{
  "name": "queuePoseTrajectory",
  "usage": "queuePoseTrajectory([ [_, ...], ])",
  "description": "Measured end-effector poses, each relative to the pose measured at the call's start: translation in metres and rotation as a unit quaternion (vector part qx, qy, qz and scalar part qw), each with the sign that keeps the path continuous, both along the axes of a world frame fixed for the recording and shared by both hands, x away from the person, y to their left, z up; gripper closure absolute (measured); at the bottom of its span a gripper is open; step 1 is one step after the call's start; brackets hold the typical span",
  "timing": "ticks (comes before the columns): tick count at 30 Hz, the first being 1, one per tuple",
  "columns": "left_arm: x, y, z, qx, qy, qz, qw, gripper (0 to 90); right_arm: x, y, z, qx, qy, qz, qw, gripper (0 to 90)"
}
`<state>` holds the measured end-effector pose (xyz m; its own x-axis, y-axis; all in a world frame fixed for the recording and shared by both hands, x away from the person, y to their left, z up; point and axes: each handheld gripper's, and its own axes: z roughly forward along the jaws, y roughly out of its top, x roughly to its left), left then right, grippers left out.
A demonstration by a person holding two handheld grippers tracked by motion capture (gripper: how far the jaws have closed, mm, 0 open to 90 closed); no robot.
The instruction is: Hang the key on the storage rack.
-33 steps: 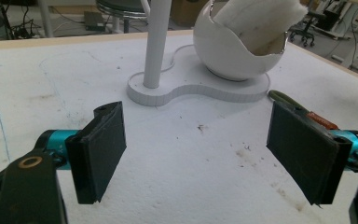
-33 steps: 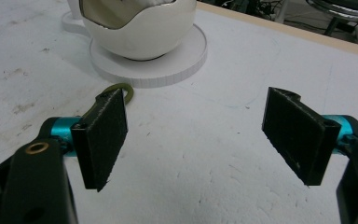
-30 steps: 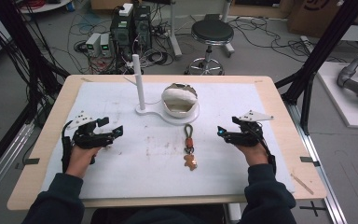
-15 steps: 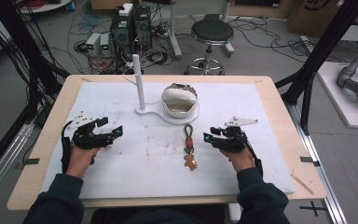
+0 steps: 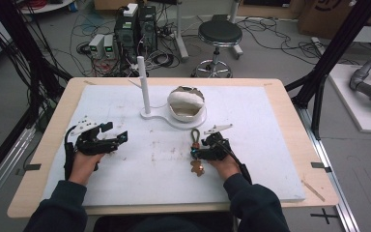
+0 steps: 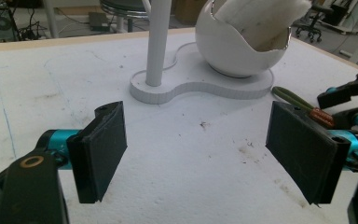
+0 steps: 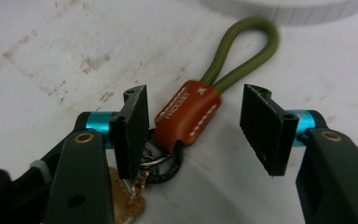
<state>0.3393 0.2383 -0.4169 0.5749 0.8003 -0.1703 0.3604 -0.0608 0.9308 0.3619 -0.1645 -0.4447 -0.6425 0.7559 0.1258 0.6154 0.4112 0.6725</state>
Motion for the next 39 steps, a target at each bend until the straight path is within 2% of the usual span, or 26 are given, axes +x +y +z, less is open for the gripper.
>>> queuePoseTrajectory([
  [2,0.0,0.0,0.0,0.001,0.002,-0.001,1.0,20.1,-0.002,0.008,0.0,-0.028,-0.024,0.003,0.9993,46.9],
  [3,0.0,-0.001,-0.001,-0.002,0.002,0.0,1.0,20.1,-0.002,0.008,0.0,-0.028,-0.024,0.003,0.9993,46.9],
  [4,0.0,-0.001,-0.001,-0.001,0.002,-0.001,1.0,20.1,-0.003,0.011,0.001,-0.041,-0.03,0.009,0.9987,55.5],
  [5,0.0,-0.001,-0.001,0.002,0.001,-0.003,1.0,20.2,-0.003,0.012,0.002,-0.05,-0.033,0.013,0.9981,57.5],
  [7,0.0,-0.001,-0.001,0.003,0.002,-0.003,1.0,20.2,-0.003,0.012,0.002,-0.053,-0.031,0.015,0.998,58.5],
  [9,0.0,-0.001,-0.001,0.0,0.002,-0.001,1.0,20.2,0.001,0.009,0.003,-0.039,-0.017,0.016,0.9989,60.7],
  [12,0.0,0.0,-0.001,0.0,0.002,0.0,1.0,20.2,0.001,0.008,0.003,-0.034,-0.011,0.016,0.9992,60.7],
  [14,0.001,0.0,-0.001,0.0,0.002,-0.001,1.0,20.2,0.0,0.01,0.003,-0.044,-0.02,0.019,0.9986,59.5],
  [16,0.001,0.0,-0.001,0.001,0.003,-0.002,1.0,20.3,-0.001,0.012,0.003,-0.055,-0.028,0.024,0.9978,56.0],
  [18,0.001,-0.001,-0.002,0.001,0.004,-0.001,1.0,20.4,-0.001,0.013,0.002,-0.055,-0.028,0.034,0.9975,47.5],
  [19,0.001,-0.001,-0.002,0.001,0.003,-0.002,1.0,20.5,-0.002,0.015,0.002,-0.057,-0.029,0.04,0.9972,46.1],
  [21,0.001,-0.002,-0.002,0.002,0.003,-0.003,1.0,20.7,-0.003,0.016,0.003,-0.063,-0.029,0.038,0.9968,49.9],
  [22,0.001,-0.002,-0.002,0.002,0.003,-0.003,1.0,20.9,-0.002,0.014,0.004,-0.058,-0.025,0.037,0.9973,60.6],
  [27,0.002,0.0,-0.002,0.001,0.004,0.0,1.0,20.9,-0.001,0.013,0.004,-0.054,-0.024,0.043,0.9973,63.8],
  [29,0.002,0.001,-0.002,0.001,0.003,0.0,1.0,20.9,-0.002,0.013,0.006,-0.044,-0.023,0.05,0.9975,64.9],
  [31,0.001,0.002,-0.001,-0.001,0.001,0.005,1.0,21.0,-0.007,0.016,0.013,-0.026,-0.05,0.065,0.9963,65.8],
  [32,0.001,0.002,-0.001,-0.001,0.001,0.005,1.0,21.3,-0.007,0.016,0.013,-0.026,-0.05,0.065,0.9963,65.8],
  [34,0.001,0.004,0.0,-0.004,0.0,0.011,0.9999,21.4,-0.009,0.016,0.019,-0.004,-0.067,0.078,0.9947,65.9],
  [36,0.001,0.007,0.0,-0.002,-0.002,0.013,0.9999,21.6,-0.013,0.016,0.029,0.03,-0.097,0.088,0.991,66.0],
  [37,0.001,0.008,0.0,-0.004,-0.001,0.015,0.9999,21.6,-0.013,0.016,0.029,0.03,-0.097,0.088,0.991,66.0],
  [38,0.001,0.009,0.0,-0.005,-0.003,0.018,0.9998,21.6,-0.013,0.017,0.033,0.036,-0.106,0.091,0.9894,66.0],
  [39,0.001,0.01,0.001,-0.008,-0.003,0.019,0.9998,21.6,-0.014,0.019,0.043,0.057,-0.124,0.097,0.9859,66.2],
])
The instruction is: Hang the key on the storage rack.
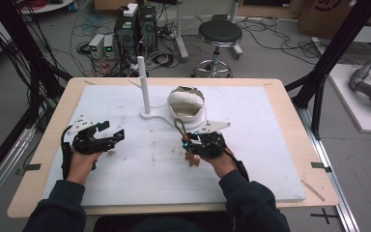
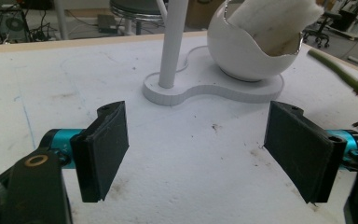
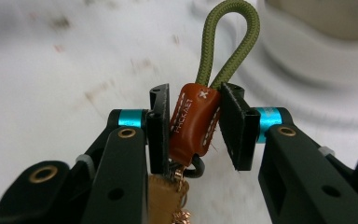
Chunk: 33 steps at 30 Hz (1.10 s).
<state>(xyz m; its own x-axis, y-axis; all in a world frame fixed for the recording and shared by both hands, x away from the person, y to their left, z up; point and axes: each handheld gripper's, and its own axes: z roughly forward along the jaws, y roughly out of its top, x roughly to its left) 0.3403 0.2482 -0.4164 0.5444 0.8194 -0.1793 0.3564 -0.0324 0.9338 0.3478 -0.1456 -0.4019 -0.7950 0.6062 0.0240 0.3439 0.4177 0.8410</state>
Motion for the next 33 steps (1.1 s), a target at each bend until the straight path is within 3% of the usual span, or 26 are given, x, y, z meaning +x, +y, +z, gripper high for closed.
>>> queuePoseTrajectory([
  [2,0.0,0.002,0.0,-0.001,-0.001,0.004,1.0,21.6,0.0,0.001,0.003,0.006,-0.006,0.004,1.0,66.2],
  [6,0.0,0.004,0.0,0.0,0.0,0.006,1.0,21.9,0.001,0.013,0.025,0.032,-0.038,0.016,0.9986,67.7],
  [12,0.0,0.006,0.0,0.0,0.0,0.009,1.0,21.9,0.013,0.036,0.048,0.037,-0.064,0.022,0.997,70.8],
  [21,0.0,0.005,0.0,0.001,0.001,0.006,1.0,22.1,0.03,0.069,0.066,0.043,-0.092,0.017,0.9947,71.3],
  [28,0.001,0.006,0.0,0.003,0.0,0.006,1.0,22.1,0.048,0.102,0.079,0.014,-0.118,-0.008,0.9929,71.3],
  [33,0.0,0.006,0.0,0.0,-0.001,0.008,1.0,22.1,0.057,0.114,0.08,-0.001,-0.128,-0.03,0.9914,71.3],
])
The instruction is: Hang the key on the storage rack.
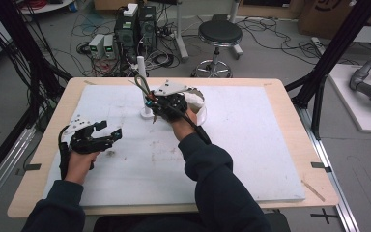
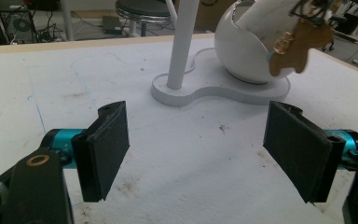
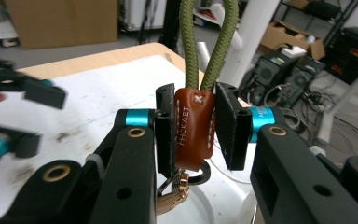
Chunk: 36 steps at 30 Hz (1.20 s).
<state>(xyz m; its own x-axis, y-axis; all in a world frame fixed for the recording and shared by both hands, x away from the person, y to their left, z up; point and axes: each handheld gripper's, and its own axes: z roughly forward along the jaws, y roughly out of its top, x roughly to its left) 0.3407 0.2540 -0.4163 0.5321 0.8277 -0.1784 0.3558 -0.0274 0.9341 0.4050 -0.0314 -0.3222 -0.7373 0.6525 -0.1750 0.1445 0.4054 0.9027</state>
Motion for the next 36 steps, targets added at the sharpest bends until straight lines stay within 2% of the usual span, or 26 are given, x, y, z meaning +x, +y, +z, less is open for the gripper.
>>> queuePoseTrajectory([
  [4,0.0,0.0,0.0,-0.001,0.0,-0.001,1.0,22.1,0.01,0.006,-0.002,-0.014,0.002,-0.012,0.9998,71.3],
  [8,0.001,0.0,0.0,0.0,0.001,-0.002,1.0,22.1,0.016,0.014,-0.005,-0.04,0.001,-0.016,0.9991,71.2],
  [11,0.0,0.0,0.0,-0.002,0.001,-0.002,1.0,22.3,0.022,0.02,-0.007,-0.048,0.004,-0.029,0.9984,71.1],
  [15,0.0,0.0,0.0,-0.005,0.001,-0.001,1.0,22.3,0.027,0.018,-0.012,-0.045,0.017,-0.038,0.9981,66.8],
  [17,0.0,0.001,0.0,-0.005,0.0,-0.001,1.0,22.3,0.025,0.013,-0.012,-0.029,0.027,-0.036,0.9986,58.3],
  [18,0.0,0.002,0.0,-0.004,0.001,0.0,1.0,22.3,0.024,0.009,-0.01,-0.02,0.031,-0.037,0.9986,53.7],
  [21,-0.001,0.003,-0.001,-0.004,0.002,0.001,1.0,22.3,0.02,-0.005,-0.002,-0.007,0.025,-0.031,0.9992,49.6],
  [25,-0.002,0.003,0.0,-0.002,0.001,0.0,1.0,22.3,0.014,-0.036,0.006,0.015,0.027,-0.025,0.9992,46.1],
  [27,-0.002,0.002,0.0,-0.004,0.0,0.0,1.0,22.9,0.01,-0.052,0.003,0.026,0.031,-0.02,0.999,42.0],
  [28,-0.002,0.002,0.0,-0.004,0.001,-0.002,1.0,22.9,0.009,-0.062,0.001,0.024,0.049,-0.023,0.9982,38.2],
  [30,-0.002,0.002,0.0,-0.009,0.0,-0.005,0.9999,22.9,0.007,-0.076,-0.004,0.034,0.056,-0.014,0.9977,37.2],
  [31,-0.002,0.002,0.0,-0.012,-0.003,-0.005,0.9999,22.9,0.003,-0.089,-0.008,0.041,0.064,-0.009,0.9971,34.5],
  [36,-0.002,0.001,0.001,-0.026,-0.006,-0.007,0.9996,21.5,-0.01,-0.128,-0.026,0.031,0.089,-0.02,0.9953,21.8],
])
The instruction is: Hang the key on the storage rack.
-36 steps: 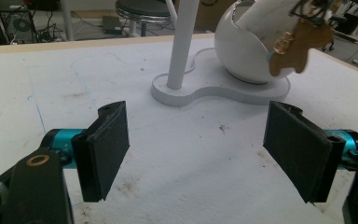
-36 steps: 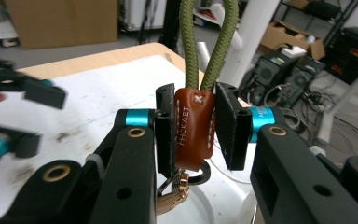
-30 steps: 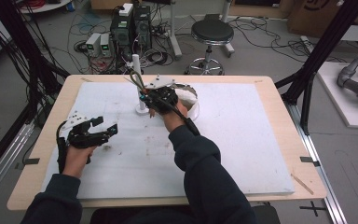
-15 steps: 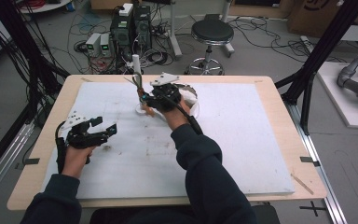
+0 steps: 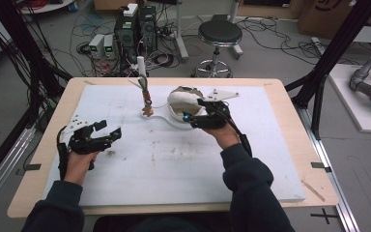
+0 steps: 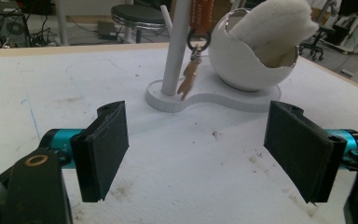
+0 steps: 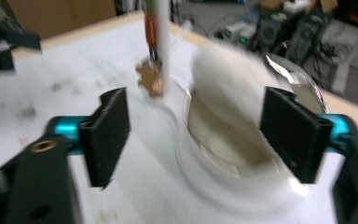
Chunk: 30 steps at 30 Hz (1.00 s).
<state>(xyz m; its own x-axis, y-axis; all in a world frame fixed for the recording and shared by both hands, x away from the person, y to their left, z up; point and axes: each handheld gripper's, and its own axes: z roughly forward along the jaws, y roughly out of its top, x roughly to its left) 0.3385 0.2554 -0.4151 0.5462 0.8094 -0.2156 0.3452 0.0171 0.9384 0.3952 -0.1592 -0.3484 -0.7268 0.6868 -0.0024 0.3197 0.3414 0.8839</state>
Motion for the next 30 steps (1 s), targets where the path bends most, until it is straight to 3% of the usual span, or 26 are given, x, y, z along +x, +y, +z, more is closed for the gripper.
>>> queuePoseTrajectory([
  [8,0.0,-0.004,0.0,0.003,0.001,-0.005,1.0,21.4,-0.026,-0.059,-0.021,-0.007,0.001,-0.027,0.9996,21.5],
  [9,0.0,-0.004,0.0,0.005,0.001,-0.004,1.0,21.4,-0.034,-0.075,-0.025,-0.015,-0.005,-0.04,0.9991,21.5],
  [13,0.0,-0.006,0.0,0.004,0.0,-0.004,1.0,21.4,-0.044,-0.094,-0.034,-0.017,-0.007,-0.058,0.9982,21.4],
  [18,0.002,-0.009,0.0,0.006,-0.004,-0.004,1.0,21.4,-0.059,-0.122,-0.051,-0.05,-0.005,-0.083,0.9953,21.4],
  [23,0.002,-0.008,0.0,0.006,-0.009,0.0,0.9999,21.4,-0.066,-0.14,-0.051,-0.027,-0.013,-0.105,0.994,21.4],
  [30,0.0,-0.009,0.002,0.011,-0.013,-0.004,0.9999,21.4,-0.069,-0.143,-0.048,-0.014,-0.026,-0.112,0.9933,21.4],
])
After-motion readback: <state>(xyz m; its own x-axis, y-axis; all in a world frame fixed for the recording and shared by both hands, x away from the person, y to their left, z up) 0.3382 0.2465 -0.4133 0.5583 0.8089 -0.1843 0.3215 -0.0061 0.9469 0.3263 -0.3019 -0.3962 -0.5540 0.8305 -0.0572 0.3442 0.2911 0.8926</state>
